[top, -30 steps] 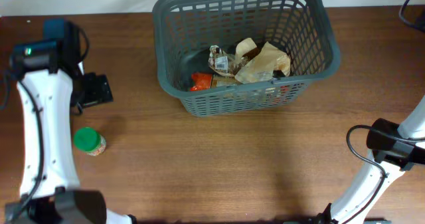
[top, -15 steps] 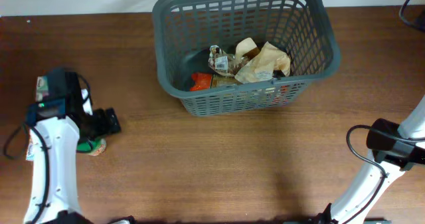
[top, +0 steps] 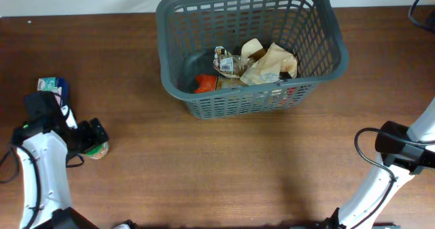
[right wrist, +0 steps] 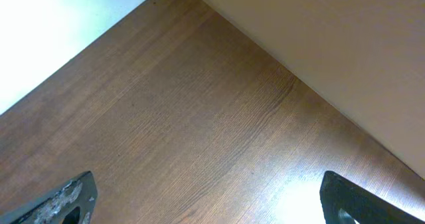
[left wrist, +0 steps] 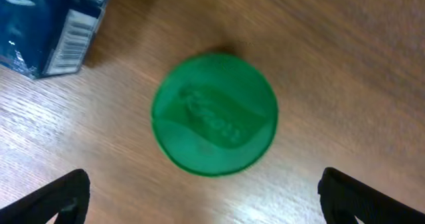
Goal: Pack container
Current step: 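Move the left gripper down onto the green-lidded jar and grasp it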
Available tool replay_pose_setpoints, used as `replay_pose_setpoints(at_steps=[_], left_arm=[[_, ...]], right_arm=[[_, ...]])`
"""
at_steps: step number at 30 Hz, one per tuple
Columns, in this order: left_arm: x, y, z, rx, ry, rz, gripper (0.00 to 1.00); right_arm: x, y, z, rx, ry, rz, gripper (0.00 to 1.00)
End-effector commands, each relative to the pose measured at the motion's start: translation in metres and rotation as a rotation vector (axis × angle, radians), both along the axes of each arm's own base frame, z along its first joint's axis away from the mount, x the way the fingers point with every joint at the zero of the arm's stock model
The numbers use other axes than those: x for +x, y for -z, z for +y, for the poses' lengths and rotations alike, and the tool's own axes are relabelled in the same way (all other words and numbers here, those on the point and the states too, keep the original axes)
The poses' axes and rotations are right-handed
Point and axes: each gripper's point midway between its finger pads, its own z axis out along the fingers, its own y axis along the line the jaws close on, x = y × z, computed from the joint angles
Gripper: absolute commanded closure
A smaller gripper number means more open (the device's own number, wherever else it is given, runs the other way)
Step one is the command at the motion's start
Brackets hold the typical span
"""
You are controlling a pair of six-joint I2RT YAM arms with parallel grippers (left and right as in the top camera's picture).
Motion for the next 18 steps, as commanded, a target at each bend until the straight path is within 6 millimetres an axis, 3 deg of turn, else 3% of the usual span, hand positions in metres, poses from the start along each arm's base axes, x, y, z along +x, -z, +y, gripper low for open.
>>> replay_pose_setpoints(at_steps=[1, 18], left_arm=[[0.001, 0.002, 0.0, -0.01, 0.009, -0.02, 0.01], [0.013, 0.049, 0.004, -0.068, 0.011, 0.062, 0.01]], right_arm=[[-0.006, -0.009, -0.001, -0.014, 0.02, -0.02, 0.01], [-0.006, -0.009, -0.001, -0.014, 0.02, -0.02, 0.01]])
